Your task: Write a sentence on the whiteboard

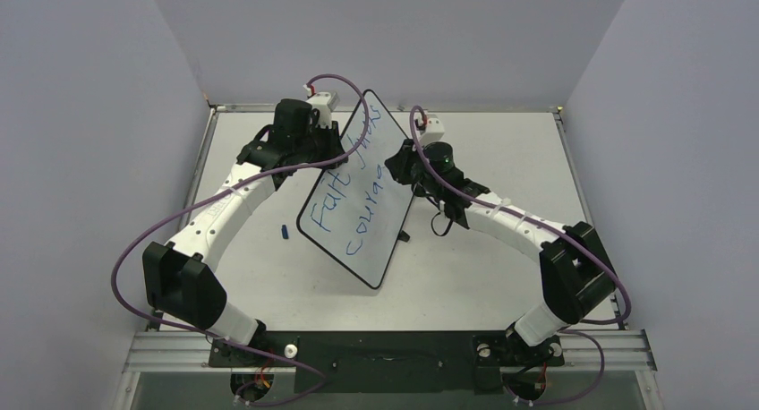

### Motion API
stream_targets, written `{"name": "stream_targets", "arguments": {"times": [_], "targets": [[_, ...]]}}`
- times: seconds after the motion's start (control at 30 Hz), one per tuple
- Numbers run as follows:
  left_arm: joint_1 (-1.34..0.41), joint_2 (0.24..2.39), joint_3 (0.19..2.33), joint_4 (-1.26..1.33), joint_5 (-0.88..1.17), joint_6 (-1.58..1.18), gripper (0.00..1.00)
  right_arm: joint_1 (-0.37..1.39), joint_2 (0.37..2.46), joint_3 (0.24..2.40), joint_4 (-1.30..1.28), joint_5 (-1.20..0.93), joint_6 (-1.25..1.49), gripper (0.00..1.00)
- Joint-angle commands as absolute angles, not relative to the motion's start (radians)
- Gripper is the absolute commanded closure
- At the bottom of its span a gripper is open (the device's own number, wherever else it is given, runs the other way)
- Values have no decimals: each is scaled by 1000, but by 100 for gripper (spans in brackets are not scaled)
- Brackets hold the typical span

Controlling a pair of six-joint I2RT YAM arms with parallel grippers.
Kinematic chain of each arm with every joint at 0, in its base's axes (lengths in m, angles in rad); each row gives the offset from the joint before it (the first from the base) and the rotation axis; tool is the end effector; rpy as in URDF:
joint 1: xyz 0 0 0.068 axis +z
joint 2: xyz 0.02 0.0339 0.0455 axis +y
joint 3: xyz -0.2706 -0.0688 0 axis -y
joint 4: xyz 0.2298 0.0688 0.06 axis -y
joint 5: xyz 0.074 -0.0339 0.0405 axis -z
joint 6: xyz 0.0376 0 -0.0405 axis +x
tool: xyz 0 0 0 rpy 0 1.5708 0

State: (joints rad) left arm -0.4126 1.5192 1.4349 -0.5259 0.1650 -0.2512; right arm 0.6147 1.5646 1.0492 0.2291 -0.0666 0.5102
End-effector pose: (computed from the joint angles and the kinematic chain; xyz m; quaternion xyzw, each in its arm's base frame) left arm 0.3009 -0.1384 0.3605 0.1092 0.8779 -0.2191 0.4115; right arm 0.2884 0.2067 0.2915 -0.0617 0.7982 0.3418 0.4922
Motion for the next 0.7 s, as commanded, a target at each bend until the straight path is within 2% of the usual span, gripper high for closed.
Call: {"name": "stream_targets", "arguments": {"times": [0.0, 0.67], "targets": [[-405, 1483, 1463, -467, 81, -149, 100, 608, 1576, 1095, 274, -67, 512, 100], [-405, 1482, 1463, -469, 80, -148, 100, 609, 1625, 1114, 279, -71, 514, 100]]}}
